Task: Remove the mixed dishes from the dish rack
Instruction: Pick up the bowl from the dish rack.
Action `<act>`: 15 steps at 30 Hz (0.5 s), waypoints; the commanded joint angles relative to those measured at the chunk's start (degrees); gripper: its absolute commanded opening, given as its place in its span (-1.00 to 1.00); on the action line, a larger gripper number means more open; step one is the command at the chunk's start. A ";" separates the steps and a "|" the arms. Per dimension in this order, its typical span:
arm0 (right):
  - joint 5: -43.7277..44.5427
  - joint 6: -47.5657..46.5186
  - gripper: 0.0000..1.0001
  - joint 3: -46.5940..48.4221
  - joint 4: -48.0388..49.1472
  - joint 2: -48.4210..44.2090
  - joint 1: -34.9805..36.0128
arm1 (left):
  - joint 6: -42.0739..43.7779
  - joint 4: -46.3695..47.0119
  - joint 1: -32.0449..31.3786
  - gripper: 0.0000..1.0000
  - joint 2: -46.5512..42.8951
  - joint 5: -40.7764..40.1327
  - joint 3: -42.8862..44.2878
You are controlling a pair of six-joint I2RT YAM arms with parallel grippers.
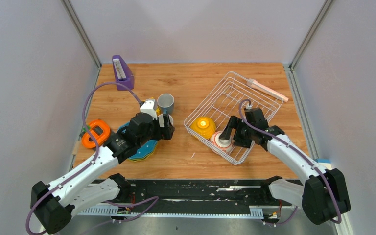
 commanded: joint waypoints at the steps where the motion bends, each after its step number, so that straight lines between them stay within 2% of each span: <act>1: 0.65 -0.64 0.66 0.52 -0.24 -0.53 0.20 | 0.22 1.85 -0.10 1.00 -0.87 0.49 0.11; 4: 0.52 -0.79 0.70 0.65 -0.58 -0.08 0.16 | 0.25 2.00 -0.07 1.00 -0.78 0.89 0.35; 9: 0.13 -0.29 0.48 0.87 -0.60 0.29 0.15 | 0.63 2.50 -0.12 1.00 -0.92 2.57 1.34; 15: -0.04 -0.12 0.30 0.71 -0.60 -0.76 0.08 | 1.50 5.83 -0.07 1.00 -0.63 8.44 3.75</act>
